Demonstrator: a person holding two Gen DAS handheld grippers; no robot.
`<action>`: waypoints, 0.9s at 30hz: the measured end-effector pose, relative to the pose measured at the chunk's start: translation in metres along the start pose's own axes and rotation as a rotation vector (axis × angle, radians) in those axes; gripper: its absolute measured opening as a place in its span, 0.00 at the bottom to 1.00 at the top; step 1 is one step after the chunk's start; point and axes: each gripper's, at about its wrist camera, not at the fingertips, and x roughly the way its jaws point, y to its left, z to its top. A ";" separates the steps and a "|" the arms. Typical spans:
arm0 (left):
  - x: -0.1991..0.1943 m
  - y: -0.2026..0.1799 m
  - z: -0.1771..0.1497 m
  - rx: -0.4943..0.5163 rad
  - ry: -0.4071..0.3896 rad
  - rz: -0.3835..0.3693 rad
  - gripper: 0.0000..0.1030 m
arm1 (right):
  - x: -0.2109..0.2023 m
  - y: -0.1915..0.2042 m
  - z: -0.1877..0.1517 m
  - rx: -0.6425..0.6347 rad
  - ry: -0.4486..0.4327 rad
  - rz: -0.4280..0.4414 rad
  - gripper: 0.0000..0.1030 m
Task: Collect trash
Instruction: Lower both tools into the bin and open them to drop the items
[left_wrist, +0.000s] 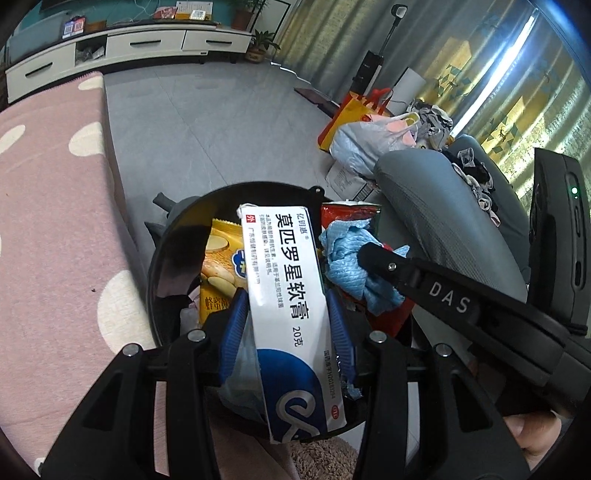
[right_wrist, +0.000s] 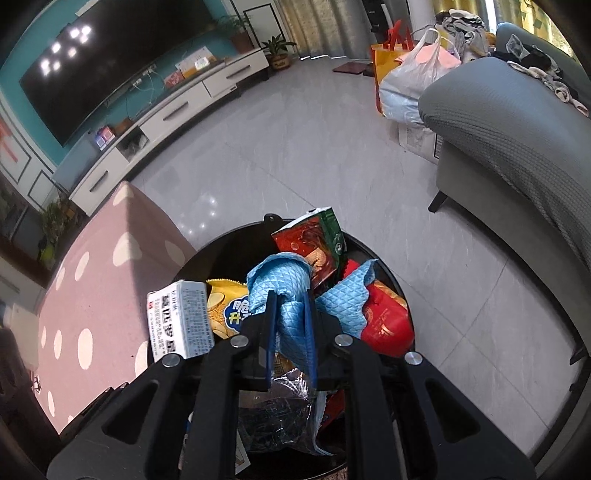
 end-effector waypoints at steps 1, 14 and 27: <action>0.003 0.000 0.001 -0.005 0.007 -0.002 0.44 | 0.001 0.000 0.000 -0.001 0.002 -0.001 0.15; 0.024 -0.008 -0.002 -0.017 0.046 0.005 0.45 | 0.004 0.000 -0.002 -0.008 0.013 -0.010 0.17; 0.008 -0.010 0.000 -0.024 0.014 -0.007 0.55 | -0.006 0.001 -0.002 0.003 -0.020 -0.008 0.31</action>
